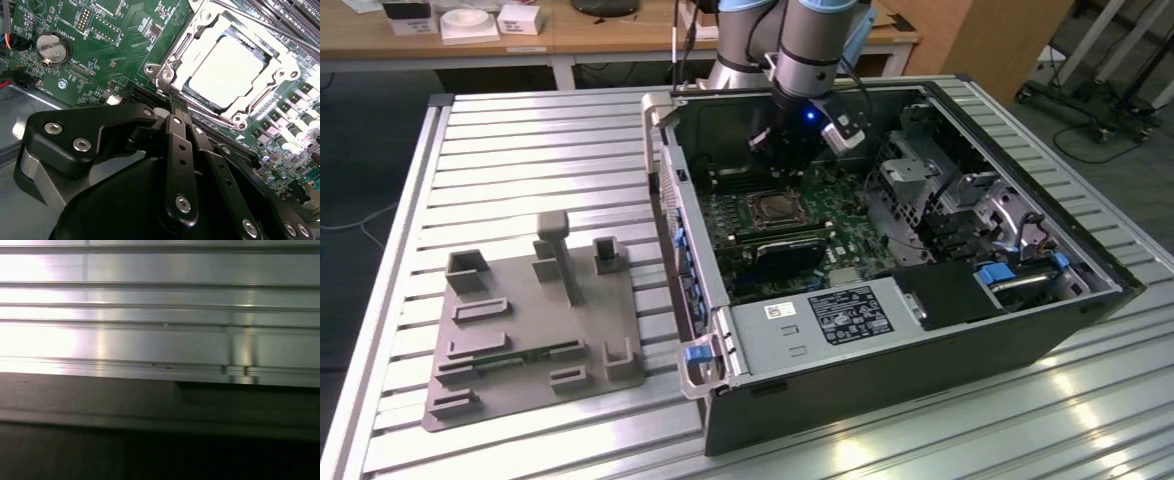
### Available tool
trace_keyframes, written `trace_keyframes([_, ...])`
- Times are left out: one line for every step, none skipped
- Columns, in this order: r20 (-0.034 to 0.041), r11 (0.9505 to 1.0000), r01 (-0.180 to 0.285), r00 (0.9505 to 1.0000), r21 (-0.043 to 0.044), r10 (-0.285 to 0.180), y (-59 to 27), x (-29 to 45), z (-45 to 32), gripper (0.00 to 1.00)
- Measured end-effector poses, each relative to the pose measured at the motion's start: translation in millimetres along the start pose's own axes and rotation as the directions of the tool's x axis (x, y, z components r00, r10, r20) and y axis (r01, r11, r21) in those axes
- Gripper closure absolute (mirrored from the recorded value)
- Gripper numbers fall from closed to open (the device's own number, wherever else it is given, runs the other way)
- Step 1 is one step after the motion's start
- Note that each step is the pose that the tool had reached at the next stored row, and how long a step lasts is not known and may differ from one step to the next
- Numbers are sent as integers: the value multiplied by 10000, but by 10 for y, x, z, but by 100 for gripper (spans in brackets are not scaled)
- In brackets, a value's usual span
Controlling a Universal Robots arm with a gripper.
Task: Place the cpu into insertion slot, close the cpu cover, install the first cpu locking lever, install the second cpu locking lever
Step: 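Install the first cpu locking lever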
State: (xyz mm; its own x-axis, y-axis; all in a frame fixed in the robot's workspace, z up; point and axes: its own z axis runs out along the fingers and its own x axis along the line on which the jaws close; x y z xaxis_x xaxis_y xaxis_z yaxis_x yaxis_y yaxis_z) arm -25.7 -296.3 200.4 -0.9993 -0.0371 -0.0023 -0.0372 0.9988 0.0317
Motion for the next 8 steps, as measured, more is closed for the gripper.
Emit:
trace_keyframes([0, 10000, 0, 10000, 1, 0, -3, 0, 0, 89])
trace_keyframes([-1, 10000, -1, 10000, 1, 1, -6, 0, 0, 89])
trace_keyframes([-1, 10000, 0, 10000, 1, 0, -9, 0, 0, 89])
trace_keyframes([-1, 10000, 0, 10000, 2, 0, -13, 1, -1, 89])
trace_keyframes([-1, 10000, 0, 10000, 3, 0, -16, 1, -1, 89])
trace_keyframes([0, 10000, -2, 10000, 5, 2, -17, 1, 0, 89])
trace_keyframes([-1, 10000, -2, 10000, 11, 2, -18, 1, 0, 89])
trace_keyframes([-2, 10000, -2, 10000, 17, 2, -19, 1, 0, 89])
